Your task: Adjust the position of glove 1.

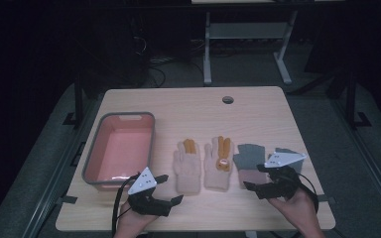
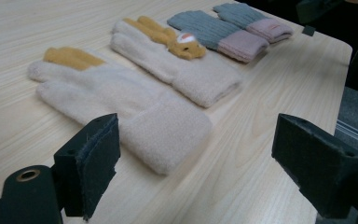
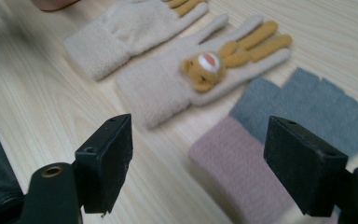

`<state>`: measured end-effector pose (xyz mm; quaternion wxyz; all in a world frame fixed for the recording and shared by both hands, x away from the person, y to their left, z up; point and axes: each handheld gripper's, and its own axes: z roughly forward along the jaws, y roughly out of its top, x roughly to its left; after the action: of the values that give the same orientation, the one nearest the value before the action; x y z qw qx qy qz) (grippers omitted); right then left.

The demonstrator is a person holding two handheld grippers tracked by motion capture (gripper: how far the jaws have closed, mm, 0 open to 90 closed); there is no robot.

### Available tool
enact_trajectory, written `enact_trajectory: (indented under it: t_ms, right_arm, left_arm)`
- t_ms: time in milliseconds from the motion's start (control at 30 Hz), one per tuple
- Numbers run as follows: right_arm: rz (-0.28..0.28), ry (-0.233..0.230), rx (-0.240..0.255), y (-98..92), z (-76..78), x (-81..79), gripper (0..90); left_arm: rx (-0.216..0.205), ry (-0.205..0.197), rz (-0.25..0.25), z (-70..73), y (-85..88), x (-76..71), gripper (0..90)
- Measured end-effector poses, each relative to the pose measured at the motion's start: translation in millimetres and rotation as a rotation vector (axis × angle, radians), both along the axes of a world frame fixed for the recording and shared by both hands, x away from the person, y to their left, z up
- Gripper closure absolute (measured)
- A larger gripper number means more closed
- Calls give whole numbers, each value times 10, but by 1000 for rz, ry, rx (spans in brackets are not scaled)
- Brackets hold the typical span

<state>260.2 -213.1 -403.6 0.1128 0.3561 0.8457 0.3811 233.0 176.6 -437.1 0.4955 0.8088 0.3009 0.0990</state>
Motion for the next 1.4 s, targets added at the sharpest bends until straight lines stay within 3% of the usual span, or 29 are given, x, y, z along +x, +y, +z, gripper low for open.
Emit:
enact_trajectory:
  t_ms: [333, 533, 667, 833, 1067, 1333, 1400]
  right_arm:
    - [55, 68, -59, 216, 101, 303, 235]
    - [85, 71, -75, 330, 181, 389, 247]
    - [108, 75, -114, 443, 248, 478, 250]
    - [118, 77, -117, 502, 285, 546, 255]
    - [133, 82, -121, 669, 377, 674, 282]
    - [139, 105, -177, 850, 323, 821, 308]
    - [151, 143, -236, 929, 200, 901, 350]
  left_arm:
    - [-11, 6, 0, -12, 10, -23, 153]
    - [-11, 5, -6, -18, -10, 6, 154]
    - [-5, -10, -13, -2, -31, -13, 154]
    - [-28, -3, -21, -6, -23, -27, 153]
    - [-11, -25, -24, 16, -34, -49, 153]
    - [-12, -25, -33, 14, -25, -49, 142]
    - [-16, -24, -28, 19, -27, -51, 141]
